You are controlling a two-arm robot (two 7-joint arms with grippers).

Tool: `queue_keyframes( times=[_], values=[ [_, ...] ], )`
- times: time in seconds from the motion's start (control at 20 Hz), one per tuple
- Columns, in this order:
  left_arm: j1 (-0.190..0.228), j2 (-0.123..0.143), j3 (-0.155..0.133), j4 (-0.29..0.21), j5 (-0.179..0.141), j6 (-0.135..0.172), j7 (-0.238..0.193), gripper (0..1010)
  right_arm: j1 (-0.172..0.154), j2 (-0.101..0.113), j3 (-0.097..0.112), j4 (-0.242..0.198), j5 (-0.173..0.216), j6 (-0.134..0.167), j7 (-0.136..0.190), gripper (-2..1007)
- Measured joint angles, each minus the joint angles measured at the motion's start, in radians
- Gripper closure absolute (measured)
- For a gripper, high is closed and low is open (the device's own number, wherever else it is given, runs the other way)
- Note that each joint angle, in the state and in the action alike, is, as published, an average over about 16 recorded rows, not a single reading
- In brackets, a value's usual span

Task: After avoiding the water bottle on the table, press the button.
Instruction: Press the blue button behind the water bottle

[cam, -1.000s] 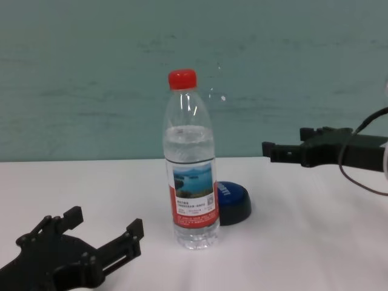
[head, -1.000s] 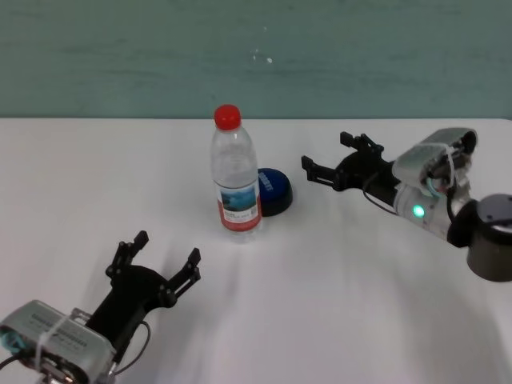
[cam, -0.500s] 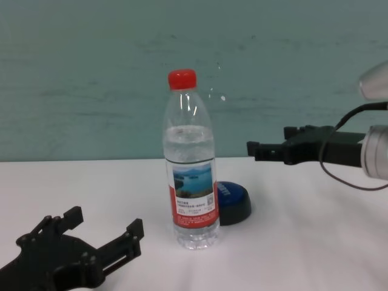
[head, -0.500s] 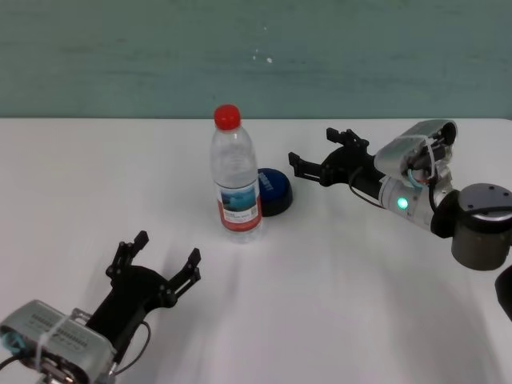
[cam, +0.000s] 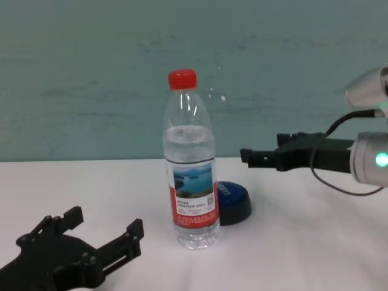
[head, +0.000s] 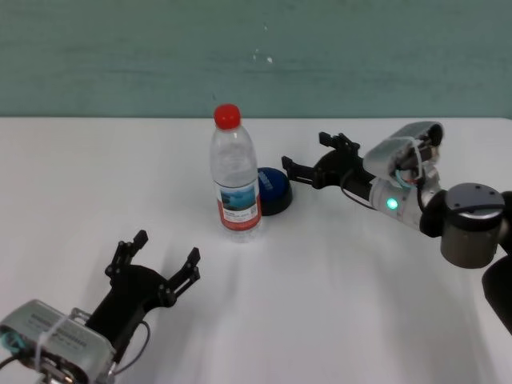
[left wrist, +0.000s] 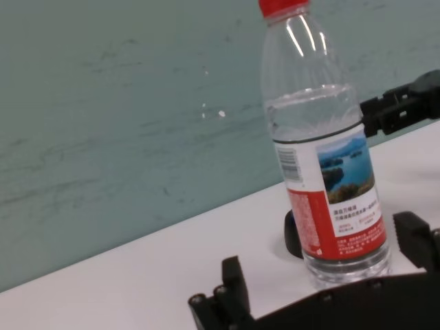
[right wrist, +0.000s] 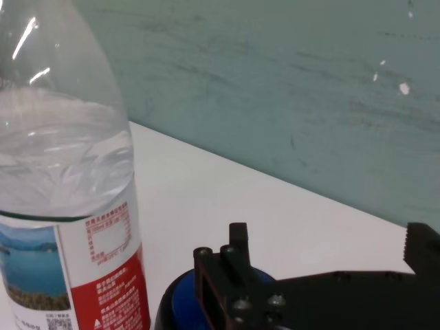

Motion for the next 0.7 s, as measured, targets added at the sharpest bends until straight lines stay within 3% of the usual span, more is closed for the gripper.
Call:
queue_keyframes(
  times=[0.7],
  values=[
    [0.0, 0.0, 0.0, 0.0, 0.0, 0.0, 0.0, 10, 0.038, -0.043, -0.016, 0.118, -0.023, -0.027, 0.017, 1]
  ],
)
